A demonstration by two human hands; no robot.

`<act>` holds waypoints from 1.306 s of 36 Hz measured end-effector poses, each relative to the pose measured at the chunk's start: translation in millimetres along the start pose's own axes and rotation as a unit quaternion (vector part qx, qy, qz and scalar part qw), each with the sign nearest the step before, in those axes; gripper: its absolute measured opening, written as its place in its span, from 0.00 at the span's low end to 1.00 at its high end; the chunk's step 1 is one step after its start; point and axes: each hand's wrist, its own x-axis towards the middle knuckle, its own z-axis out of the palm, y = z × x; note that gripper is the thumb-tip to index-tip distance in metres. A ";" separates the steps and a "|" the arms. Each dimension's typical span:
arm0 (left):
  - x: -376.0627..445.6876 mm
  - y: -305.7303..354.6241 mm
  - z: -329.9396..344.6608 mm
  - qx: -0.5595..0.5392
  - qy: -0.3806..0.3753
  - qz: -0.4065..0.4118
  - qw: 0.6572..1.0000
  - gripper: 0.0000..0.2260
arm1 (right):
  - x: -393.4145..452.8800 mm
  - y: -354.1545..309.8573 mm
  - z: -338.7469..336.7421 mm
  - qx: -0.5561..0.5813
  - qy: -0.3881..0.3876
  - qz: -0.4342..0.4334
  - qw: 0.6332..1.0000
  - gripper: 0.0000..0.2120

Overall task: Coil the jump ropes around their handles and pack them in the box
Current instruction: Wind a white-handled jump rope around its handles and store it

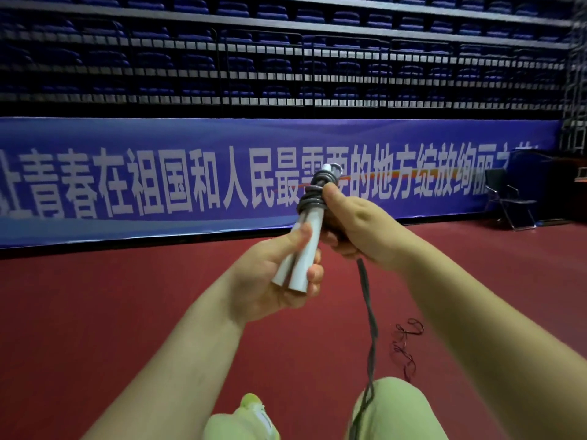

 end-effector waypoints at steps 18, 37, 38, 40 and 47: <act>34.7 -28.7 -10.5 0.532 0.251 -0.017 0.809 0.14 | -2.5 58.0 24.2 -0.016 0.197 0.107 0.974 0.29; 2.3 -30.0 -20.1 -0.047 -0.043 -0.025 0.998 0.19 | 8.5 27.1 26.5 0.000 0.153 0.065 0.986 0.24; 1.6 -28.2 -21.2 -0.006 -0.013 -0.023 1.000 0.17 | 8.4 27.0 26.4 0.016 0.132 0.087 0.987 0.25; 2.5 -20.9 -25.7 0.083 0.034 -0.012 0.996 0.15 | 8.6 25.7 26.1 0.027 0.089 0.120 0.988 0.26; -1.0 -8.2 -29.6 0.196 0.079 -0.012 0.977 0.08 | 10.4 18.1 25.5 -0.051 0.082 0.167 0.981 0.31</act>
